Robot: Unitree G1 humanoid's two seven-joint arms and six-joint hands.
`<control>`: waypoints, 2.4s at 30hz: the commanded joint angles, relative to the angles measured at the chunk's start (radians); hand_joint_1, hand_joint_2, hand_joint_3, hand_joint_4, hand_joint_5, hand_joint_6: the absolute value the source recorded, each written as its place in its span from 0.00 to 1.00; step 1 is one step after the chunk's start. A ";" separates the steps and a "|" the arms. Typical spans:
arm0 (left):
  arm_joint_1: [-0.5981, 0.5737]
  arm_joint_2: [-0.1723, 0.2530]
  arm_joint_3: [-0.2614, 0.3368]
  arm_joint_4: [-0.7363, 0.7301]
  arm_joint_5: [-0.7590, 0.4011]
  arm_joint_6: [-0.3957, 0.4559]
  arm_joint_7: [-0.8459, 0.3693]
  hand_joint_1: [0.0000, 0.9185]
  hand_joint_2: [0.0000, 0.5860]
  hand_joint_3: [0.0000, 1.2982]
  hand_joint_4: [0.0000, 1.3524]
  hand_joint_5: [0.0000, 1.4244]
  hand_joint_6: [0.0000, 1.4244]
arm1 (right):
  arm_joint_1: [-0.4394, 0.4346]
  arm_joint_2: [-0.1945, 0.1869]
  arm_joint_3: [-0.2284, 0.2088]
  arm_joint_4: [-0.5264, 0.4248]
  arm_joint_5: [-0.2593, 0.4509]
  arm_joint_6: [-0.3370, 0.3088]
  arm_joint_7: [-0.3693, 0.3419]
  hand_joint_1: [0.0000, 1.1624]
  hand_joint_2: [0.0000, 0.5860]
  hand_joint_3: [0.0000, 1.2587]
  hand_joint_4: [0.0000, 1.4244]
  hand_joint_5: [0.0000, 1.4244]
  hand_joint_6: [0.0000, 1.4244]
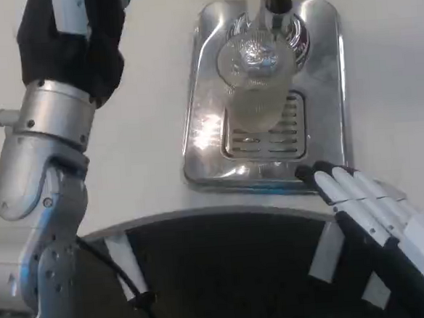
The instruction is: Grasp the cup under the faucet to collect the drink, then remove the cup.
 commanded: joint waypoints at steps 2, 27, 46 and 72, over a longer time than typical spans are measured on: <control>0.039 -0.033 -0.024 -0.070 -0.026 0.063 0.017 0.00 0.34 0.00 0.00 0.00 0.00 | 0.023 0.000 0.004 0.009 0.007 -0.009 -0.012 0.52 0.58 0.03 0.00 0.01 0.04; 0.088 -0.091 -0.163 -0.099 0.005 0.087 -0.044 0.00 0.33 0.00 0.00 0.00 0.00 | 0.044 -0.005 -0.010 0.012 0.027 -0.003 -0.015 0.52 0.58 0.04 0.00 0.02 0.06; 0.068 -0.032 -0.209 -0.127 0.063 0.103 -0.115 0.00 0.33 0.00 0.00 0.00 0.00 | 0.037 -0.014 -0.011 0.022 0.048 -0.002 -0.009 0.52 0.59 0.04 0.00 0.03 0.06; 0.001 0.159 -0.380 -0.096 0.368 -0.054 -0.258 0.00 0.41 0.00 0.00 0.00 0.00 | 0.009 0.020 0.011 0.030 0.057 0.077 -0.014 0.49 0.61 0.04 0.00 0.03 0.07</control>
